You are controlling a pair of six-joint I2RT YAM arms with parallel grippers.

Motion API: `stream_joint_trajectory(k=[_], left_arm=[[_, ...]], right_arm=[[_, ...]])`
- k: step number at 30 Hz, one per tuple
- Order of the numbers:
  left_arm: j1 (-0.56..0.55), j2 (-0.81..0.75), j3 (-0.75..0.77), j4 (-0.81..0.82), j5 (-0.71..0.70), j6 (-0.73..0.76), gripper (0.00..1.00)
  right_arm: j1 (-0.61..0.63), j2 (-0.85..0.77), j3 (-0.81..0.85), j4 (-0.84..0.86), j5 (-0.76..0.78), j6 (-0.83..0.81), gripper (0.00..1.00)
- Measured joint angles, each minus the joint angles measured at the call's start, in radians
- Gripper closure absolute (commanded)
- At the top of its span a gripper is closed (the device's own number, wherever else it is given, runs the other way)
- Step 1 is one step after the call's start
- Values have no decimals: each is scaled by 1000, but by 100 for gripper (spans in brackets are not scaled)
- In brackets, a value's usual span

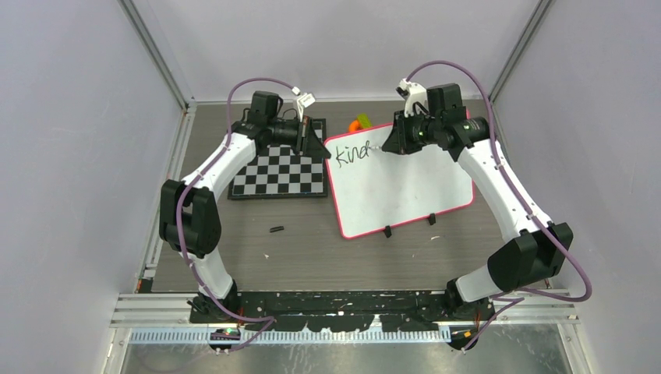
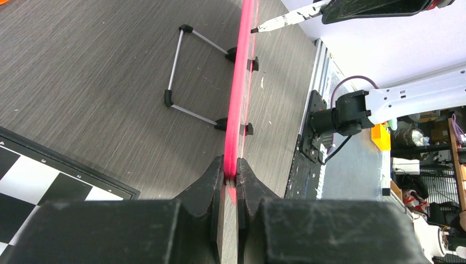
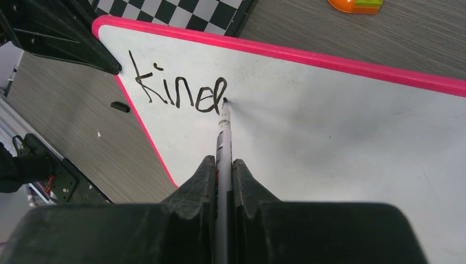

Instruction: Write a sentence on the whiteboard

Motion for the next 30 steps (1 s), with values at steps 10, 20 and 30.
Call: stream_joint_trajectory(k=[10,20,30], left_arm=[[0,0,0,-2,-16,0,100],[1,0,0,-7,-19,0,100],[1,0,0,-7,-21,0,100]], right_arm=[[4,0,-29,3,8,5,100],[7,-13,-54,2,10,9,100],[6,3,-15,1,29,24,100]])
